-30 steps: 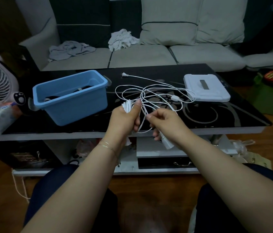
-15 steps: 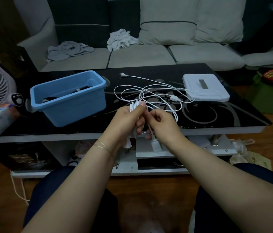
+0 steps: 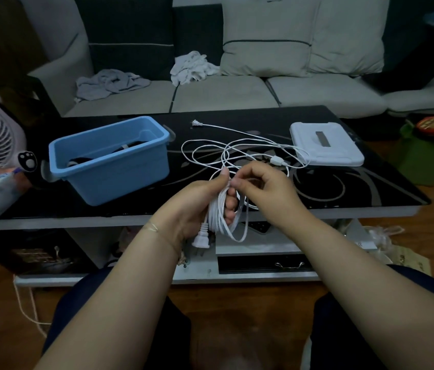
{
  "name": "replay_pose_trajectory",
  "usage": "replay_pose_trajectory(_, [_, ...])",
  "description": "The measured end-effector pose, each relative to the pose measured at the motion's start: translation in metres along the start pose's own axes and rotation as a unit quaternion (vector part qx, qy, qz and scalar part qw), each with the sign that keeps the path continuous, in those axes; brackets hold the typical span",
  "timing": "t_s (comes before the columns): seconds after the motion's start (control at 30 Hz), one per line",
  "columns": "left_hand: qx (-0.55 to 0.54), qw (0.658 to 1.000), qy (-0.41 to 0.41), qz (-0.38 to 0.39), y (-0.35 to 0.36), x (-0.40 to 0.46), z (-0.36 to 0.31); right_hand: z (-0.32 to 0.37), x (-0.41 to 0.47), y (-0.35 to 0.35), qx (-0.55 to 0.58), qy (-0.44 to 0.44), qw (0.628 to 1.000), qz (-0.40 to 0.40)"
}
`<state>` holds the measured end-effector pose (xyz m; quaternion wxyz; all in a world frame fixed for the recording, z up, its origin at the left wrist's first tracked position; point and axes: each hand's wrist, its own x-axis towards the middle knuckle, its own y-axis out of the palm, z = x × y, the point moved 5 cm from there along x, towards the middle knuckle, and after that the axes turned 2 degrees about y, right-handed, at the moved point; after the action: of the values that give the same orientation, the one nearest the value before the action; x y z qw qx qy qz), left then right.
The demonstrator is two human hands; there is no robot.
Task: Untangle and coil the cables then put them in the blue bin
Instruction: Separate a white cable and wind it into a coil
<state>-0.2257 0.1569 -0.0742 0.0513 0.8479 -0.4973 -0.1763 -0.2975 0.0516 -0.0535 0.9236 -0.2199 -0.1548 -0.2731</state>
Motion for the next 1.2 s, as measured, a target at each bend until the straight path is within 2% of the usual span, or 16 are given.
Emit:
replay_pose_trajectory(0.1, [0.023,1.0,0.005,0.016,0.004,-0.002,0.0,0.004,-0.001,-0.001,-0.076,-0.041,0.996,0.001])
replay_pose_trajectory(0.27, [0.046,0.998,0.036,-0.013,0.004,-0.002,-0.006,0.002,0.002,-0.001,0.027,0.023,0.999,0.033])
replay_pose_trajectory(0.37, [0.063,0.994,0.065,-0.064,-0.002,0.001,-0.01,-0.005,0.004,0.001,0.016,0.065,0.991,0.113])
replay_pose_trajectory(0.43, [0.071,0.989,0.082,-0.096,-0.005,0.001,-0.012,-0.014,0.003,0.001,-0.012,0.101,0.985,0.139])
replay_pose_trajectory(0.5, [0.093,0.983,0.098,-0.121,-0.007,0.002,-0.012,-0.02,0.001,0.001,-0.049,0.12,0.985,0.117])
replay_pose_trajectory(0.57, [0.114,0.979,0.108,-0.127,-0.006,0.003,-0.011,-0.02,-0.002,0.007,-0.009,0.14,0.986,0.093])
replay_pose_trajectory(0.63, [0.117,0.981,0.106,-0.114,-0.002,0.004,-0.01,-0.019,-0.005,0.016,0.041,0.159,0.983,0.081])
replay_pose_trajectory(0.73, [0.098,0.99,0.076,-0.069,0.002,0.005,-0.01,-0.016,-0.004,0.016,0.027,0.124,0.989,0.082])
replay_pose_trajectory(0.87, [0.103,0.994,0.026,-0.011,0.012,0.009,-0.012,-0.004,0.0,0.008,0.137,0.093,0.98,0.109])
replay_pose_trajectory(0.93, [0.115,0.993,0.013,-0.004,0.02,0.014,-0.009,-0.004,0.0,0.005,0.092,0.087,0.99,0.069])
replay_pose_trajectory(1.07, [0.104,0.994,0.0,-0.017,0.034,0.026,-0.007,-0.006,0.004,-0.007,-0.069,0.081,0.994,-0.03])
replay_pose_trajectory(1.2, [0.079,0.995,0.028,-0.053,0.047,0.044,-0.022,-0.007,0.023,-0.028,-0.114,0.079,0.985,-0.106])
